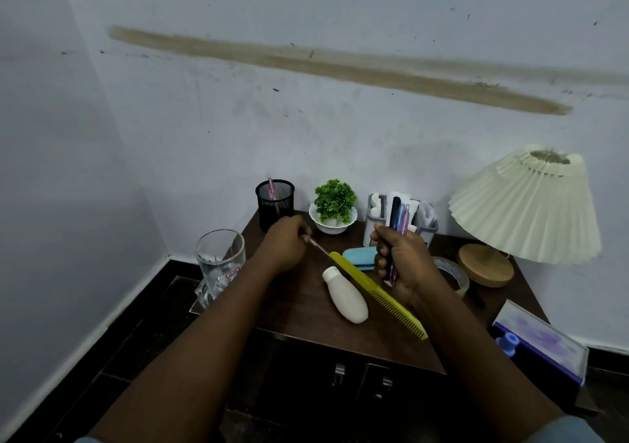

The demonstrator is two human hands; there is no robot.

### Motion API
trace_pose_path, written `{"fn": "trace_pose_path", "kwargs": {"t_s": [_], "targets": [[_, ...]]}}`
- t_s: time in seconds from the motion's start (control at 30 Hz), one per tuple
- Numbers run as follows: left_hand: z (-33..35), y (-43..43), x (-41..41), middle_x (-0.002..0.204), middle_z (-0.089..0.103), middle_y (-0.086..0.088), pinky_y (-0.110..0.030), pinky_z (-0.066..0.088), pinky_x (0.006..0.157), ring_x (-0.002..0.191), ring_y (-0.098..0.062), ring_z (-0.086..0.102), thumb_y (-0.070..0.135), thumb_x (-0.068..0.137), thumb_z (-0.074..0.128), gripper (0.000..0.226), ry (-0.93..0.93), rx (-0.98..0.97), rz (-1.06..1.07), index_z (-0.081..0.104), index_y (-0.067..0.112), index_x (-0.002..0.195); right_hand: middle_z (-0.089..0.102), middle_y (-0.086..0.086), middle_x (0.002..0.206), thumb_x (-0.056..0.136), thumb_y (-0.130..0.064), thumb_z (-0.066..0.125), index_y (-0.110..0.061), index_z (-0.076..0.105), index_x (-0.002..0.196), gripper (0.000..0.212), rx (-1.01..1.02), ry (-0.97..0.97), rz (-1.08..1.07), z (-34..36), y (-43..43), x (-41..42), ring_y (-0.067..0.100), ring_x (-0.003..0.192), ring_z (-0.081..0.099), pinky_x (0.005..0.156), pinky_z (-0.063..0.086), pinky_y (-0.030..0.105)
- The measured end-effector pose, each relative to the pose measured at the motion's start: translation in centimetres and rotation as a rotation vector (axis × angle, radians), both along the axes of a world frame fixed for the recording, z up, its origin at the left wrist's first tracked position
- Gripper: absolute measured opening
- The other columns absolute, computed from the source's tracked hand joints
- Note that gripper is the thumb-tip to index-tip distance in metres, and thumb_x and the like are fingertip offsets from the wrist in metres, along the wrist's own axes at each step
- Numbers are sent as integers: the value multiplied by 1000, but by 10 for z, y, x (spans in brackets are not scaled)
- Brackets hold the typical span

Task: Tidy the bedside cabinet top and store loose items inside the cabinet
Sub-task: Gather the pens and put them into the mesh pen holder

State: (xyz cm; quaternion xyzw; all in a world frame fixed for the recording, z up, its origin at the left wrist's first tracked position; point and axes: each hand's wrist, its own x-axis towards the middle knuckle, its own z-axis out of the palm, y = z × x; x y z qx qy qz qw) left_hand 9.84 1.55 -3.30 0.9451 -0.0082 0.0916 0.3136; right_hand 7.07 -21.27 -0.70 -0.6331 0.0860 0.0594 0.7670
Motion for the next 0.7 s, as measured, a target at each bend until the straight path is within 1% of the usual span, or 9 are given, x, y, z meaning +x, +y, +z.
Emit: {"fn": "trace_pose_path", "kwargs": {"t_s": [0.07,0.17,0.23,0.3,0.37,0.43,0.5,0.57,0.7], "targets": [[12,-4,-5,99,68,1,-28,45,78,93,-18,63,8,98,60,10,-55,-213,69,66,15,100,43,-4,52,96,-26,63,-7,64,97,19,9,0,-16,0,0,1,11,43,42,40,31,24],[28,-13,-10,90,71,-5,-30,57,71,78,-16,67,6,99,56,12,-125,-617,235,67,12,100,43,-1,52,99,-26,61,-4,68,99,23,52,-22,3,0,1,-1,13,44,44,41,34,26],[37,-19,-12,85,70,-7,-23,57,63,65,-11,65,3,99,56,13,-189,-893,347,67,10,98,49,1,56,102,-26,57,-2,70,103,27,121,-27,24,0,3,-2,14,47,50,43,42,28],[44,-25,-15,82,67,-7,-24,58,64,64,-12,64,-1,98,58,12,-207,-1125,385,66,7,96,62,6,64,105,-26,54,0,69,106,30,209,-23,44,2,5,-4,17,54,61,50,54,31],[48,-33,-21,79,63,-8,-25,59,63,64,-14,63,-7,98,56,16,-121,-1442,310,62,5,90,73,14,83,106,-26,51,1,68,109,32,302,-16,62,5,7,-6,23,68,71,63,62,35],[50,-45,-28,81,63,-11,-23,60,57,67,-17,64,-8,100,53,16,53,-1697,227,60,1,89,75,20,105,107,-26,50,0,67,115,33,372,-29,74,7,8,-6,30,90,75,81,63,40],[46,-57,-34,86,65,-15,-24,61,57,70,-19,69,-7,100,53,11,191,-1810,180,61,-3,93,72,21,119,106,-27,50,0,64,124,35,424,-44,75,9,10,-8,35,110,71,98,56,46],[42,-68,-39,90,66,-18,-25,62,59,77,-21,69,-8,98,55,8,271,-1852,148,62,-6,96,70,20,126,105,-27,52,0,61,130,38,474,-56,76,12,11,-10,36,119,67,106,51,48],[41,-83,-43,87,69,-18,-24,60,57,71,-20,72,-9,97,57,7,338,-1872,111,63,-6,95,66,23,122,102,-26,58,1,63,122,33,553,-78,76,16,7,-14,34,111,68,98,56,44]]}}
